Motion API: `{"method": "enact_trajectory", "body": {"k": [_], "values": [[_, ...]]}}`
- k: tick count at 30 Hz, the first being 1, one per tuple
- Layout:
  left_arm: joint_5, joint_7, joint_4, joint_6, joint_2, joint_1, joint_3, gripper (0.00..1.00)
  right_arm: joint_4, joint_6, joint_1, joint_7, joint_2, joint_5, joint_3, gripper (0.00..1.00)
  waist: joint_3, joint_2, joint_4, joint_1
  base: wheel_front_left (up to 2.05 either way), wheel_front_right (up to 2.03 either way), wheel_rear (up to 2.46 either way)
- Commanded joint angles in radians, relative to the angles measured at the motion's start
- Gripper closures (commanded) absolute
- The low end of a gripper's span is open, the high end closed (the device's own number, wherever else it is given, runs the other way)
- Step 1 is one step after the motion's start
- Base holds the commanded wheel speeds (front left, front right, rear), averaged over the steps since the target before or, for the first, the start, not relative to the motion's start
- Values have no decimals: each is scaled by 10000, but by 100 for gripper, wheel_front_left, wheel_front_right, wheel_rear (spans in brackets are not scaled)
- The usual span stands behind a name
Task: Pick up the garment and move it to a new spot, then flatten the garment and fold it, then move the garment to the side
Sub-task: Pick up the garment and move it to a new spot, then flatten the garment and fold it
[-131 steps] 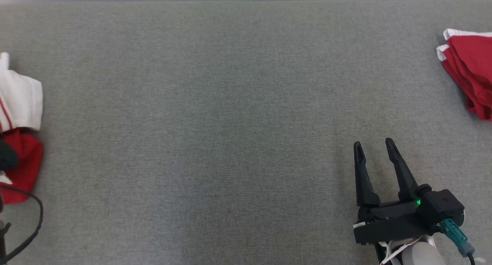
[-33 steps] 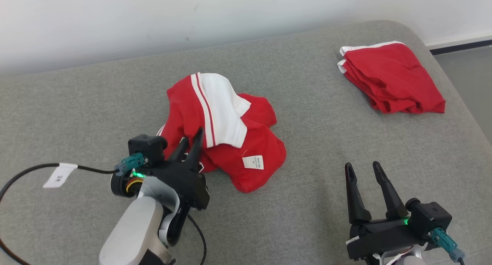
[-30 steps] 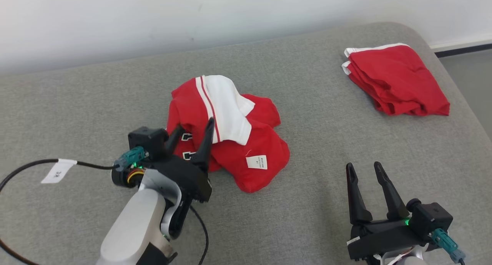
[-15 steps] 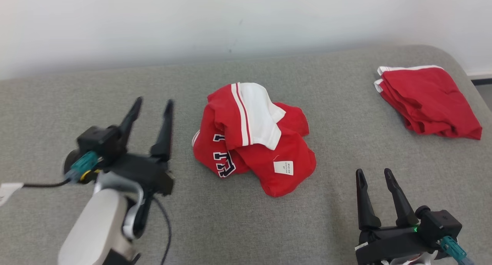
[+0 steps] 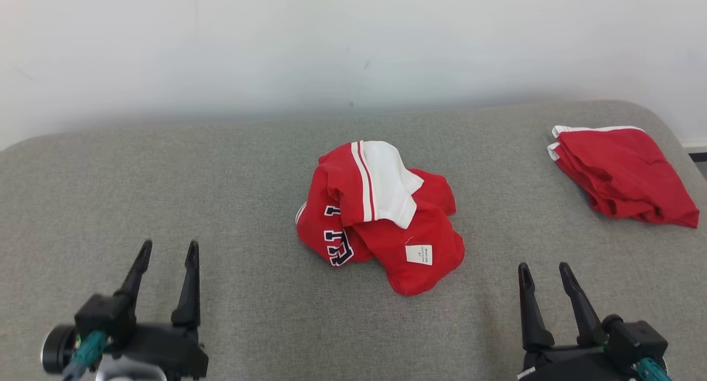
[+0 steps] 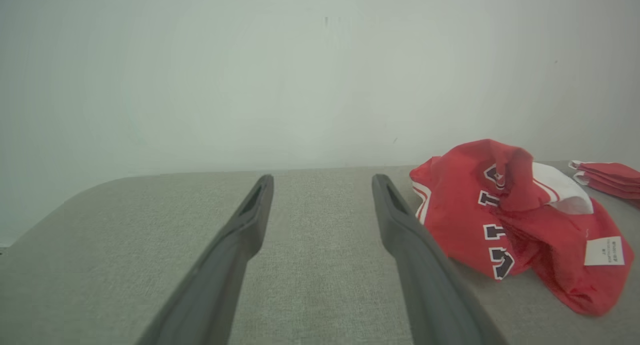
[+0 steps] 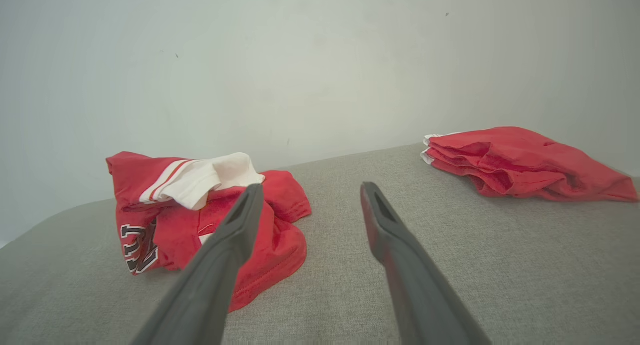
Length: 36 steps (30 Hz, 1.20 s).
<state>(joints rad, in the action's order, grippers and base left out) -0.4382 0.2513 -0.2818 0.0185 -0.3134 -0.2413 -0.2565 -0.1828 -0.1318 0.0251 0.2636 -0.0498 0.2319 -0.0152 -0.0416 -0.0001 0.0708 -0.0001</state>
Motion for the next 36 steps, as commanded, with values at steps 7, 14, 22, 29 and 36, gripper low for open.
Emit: {"method": "enact_trajectory", "body": {"k": [7,14,22,29,36], "values": [[331,158,746,228,229,1377,627,0,74,25,-302,6,-11,-242,108,0,176,1,-140,1,0,0,0],[961,144,1530,-193,573,2345,1487,0,136,25,-363,6,-8,-302,176,0,191,1,-241,1,0,0,0],[1560,146,1806,-833,1003,2718,2363,0,167,25,-325,6,-4,-312,238,0,126,1,-294,1,0,0,0],[2015,146,1980,-1274,1502,2936,2872,0,213,25,-345,6,-4,-333,349,0,82,1,-333,1,0,0,0],[2377,147,2081,-1433,1879,3098,3211,0,222,25,-514,6,-4,-367,391,0,138,1,-325,1,0,0,0]]}}
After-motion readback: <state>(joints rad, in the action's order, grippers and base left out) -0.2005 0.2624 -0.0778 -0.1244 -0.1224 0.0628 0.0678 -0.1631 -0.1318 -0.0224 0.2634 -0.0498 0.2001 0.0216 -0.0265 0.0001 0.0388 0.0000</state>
